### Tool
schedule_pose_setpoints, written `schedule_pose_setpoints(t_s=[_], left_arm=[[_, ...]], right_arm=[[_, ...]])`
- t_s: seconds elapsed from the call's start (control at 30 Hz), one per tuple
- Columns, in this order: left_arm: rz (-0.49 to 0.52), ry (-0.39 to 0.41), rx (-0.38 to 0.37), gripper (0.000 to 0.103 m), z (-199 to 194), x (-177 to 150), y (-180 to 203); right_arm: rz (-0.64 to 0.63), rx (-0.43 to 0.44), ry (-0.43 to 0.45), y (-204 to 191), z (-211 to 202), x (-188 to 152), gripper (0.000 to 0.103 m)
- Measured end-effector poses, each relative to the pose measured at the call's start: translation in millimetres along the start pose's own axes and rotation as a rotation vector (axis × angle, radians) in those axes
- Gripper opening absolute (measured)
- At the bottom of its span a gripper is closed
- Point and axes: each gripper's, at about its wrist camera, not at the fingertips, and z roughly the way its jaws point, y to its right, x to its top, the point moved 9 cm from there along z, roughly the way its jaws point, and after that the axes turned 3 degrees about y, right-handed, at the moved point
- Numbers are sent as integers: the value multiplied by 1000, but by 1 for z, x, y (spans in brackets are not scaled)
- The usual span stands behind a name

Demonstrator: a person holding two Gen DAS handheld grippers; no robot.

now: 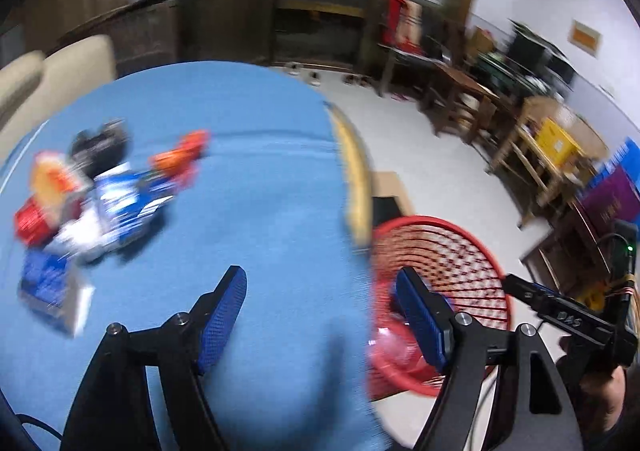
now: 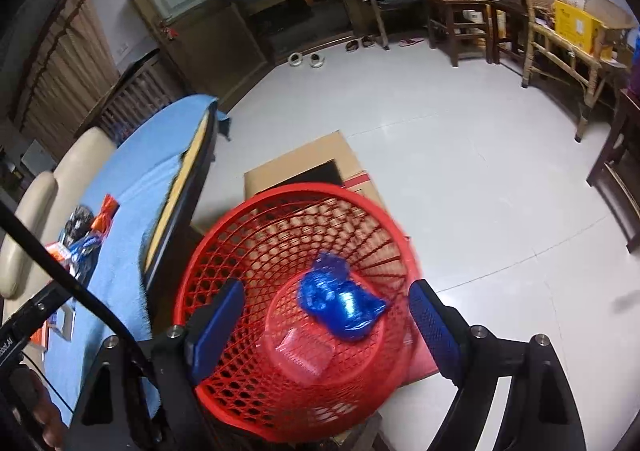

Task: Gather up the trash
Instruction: 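Carry both items over the red basket and open both tools to drop them, then return the left tool to the table and grasp the blue-and-white carton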

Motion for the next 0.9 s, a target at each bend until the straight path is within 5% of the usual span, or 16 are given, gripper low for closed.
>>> schedule_pose_setpoints(t_s=[0.47, 0.57, 0.9], left_arm=[[-438, 43, 243, 81, -39, -51, -209], [-501, 46, 255, 81, -33, -54, -224], [-424, -16, 241, 81, -12, -58, -215]], right_arm=[[-264, 104, -85, -139, 2, -42, 87], [-326, 122, -109, -169, 3, -56, 86], [-401, 116, -143, -195, 5, -76, 87]])
